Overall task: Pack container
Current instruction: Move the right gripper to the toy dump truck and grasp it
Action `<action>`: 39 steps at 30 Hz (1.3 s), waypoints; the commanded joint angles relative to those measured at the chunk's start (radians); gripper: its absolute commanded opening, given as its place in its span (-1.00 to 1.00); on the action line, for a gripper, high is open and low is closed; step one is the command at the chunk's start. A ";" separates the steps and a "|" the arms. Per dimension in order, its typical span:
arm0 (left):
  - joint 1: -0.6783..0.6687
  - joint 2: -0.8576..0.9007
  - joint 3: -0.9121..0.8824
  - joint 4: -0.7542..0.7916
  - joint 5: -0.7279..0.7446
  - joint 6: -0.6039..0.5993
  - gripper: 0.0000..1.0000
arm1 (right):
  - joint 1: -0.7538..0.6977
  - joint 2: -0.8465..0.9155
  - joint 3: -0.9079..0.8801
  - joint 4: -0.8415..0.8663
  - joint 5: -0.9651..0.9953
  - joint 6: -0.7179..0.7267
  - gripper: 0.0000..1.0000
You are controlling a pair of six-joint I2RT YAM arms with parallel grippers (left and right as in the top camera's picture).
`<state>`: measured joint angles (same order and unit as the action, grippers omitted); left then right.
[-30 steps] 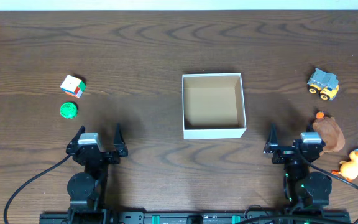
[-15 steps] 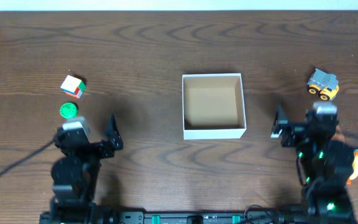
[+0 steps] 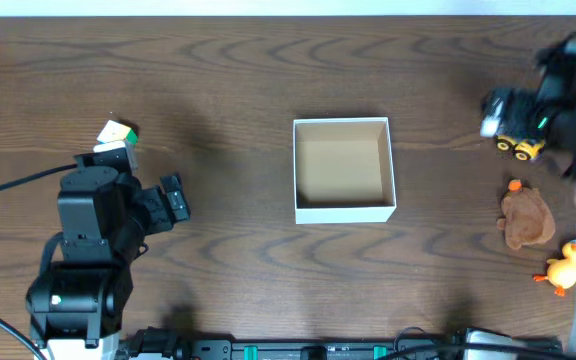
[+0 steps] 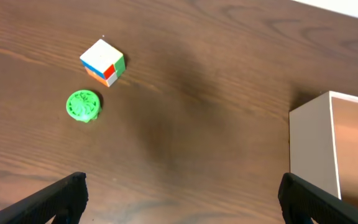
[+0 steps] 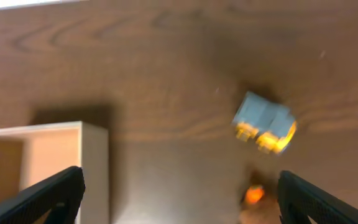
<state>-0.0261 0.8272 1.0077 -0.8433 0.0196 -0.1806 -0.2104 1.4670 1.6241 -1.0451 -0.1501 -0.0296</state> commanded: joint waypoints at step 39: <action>0.003 0.008 0.021 -0.061 -0.004 -0.005 0.96 | -0.201 0.746 0.206 0.040 0.127 -0.825 0.92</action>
<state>-0.0261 0.8295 1.0107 -0.9020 0.0196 -0.1833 -0.4252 2.2059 1.8240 -1.0130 -0.0254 -0.8417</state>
